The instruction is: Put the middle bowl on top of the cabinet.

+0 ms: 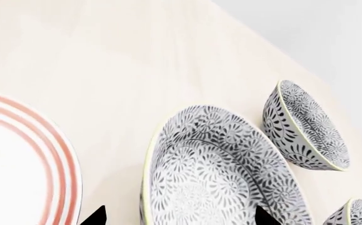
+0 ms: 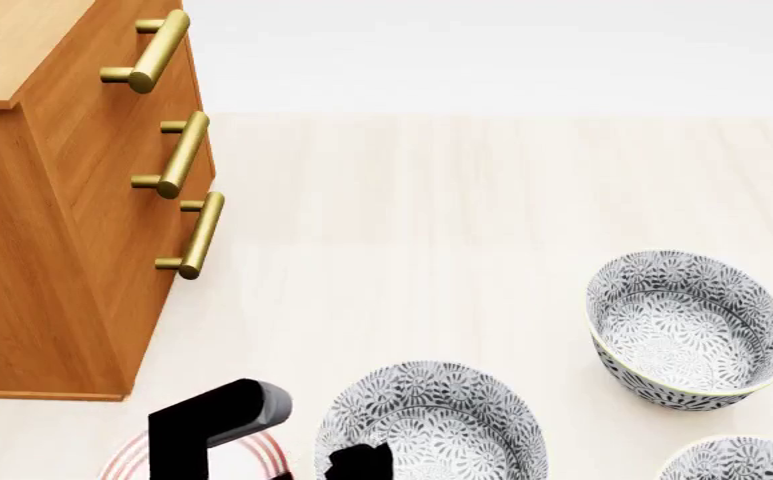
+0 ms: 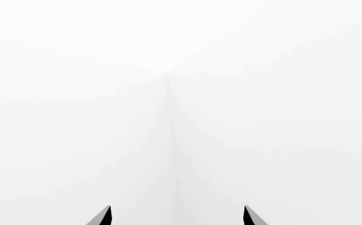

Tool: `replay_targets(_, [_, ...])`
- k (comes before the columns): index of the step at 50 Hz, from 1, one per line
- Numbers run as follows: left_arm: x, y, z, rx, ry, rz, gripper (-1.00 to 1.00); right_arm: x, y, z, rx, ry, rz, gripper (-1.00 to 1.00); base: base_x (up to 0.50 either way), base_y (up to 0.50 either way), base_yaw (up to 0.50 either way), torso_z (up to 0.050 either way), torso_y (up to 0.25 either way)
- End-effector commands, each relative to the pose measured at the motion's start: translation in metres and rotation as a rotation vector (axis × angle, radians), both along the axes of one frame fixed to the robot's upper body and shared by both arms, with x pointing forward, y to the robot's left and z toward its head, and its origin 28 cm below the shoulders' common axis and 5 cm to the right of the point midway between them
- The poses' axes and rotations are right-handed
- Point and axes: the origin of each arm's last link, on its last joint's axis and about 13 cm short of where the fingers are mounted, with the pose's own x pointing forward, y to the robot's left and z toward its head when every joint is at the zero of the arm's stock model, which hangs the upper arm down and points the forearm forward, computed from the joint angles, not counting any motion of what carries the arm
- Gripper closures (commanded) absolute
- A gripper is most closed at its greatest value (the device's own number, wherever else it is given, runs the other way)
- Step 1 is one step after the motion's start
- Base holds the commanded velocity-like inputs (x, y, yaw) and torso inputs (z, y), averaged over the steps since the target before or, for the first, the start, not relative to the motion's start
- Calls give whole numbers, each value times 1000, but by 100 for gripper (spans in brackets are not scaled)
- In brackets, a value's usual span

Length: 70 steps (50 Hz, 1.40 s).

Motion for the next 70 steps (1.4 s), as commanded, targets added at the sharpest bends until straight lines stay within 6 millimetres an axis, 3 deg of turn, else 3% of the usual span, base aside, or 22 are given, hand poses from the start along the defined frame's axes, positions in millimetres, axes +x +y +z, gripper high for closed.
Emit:
replay_targets(1, [2, -2, -8, -47, 5, -20, -100, -3, -6, -10, -19, 37, -30, -100, 0, 0, 0, 0, 0])
replay_targets(51, [9, -9, -29, -41, 45, -53, -100, -3, -6, -6, -31, 25, -31, -100, 0, 0, 0, 0, 0])
replay_targets(52, [9, -10, -30, -42, 45, -54, 100, -3, -6, -6, -31, 25, -32, -100, 0, 0, 0, 0, 0])
replay_targets(70, [4, -10, -23, -75, -11, -78, 100, -4, -7, -6, -32, 23, -31, -100, 0, 0, 0, 0, 0])
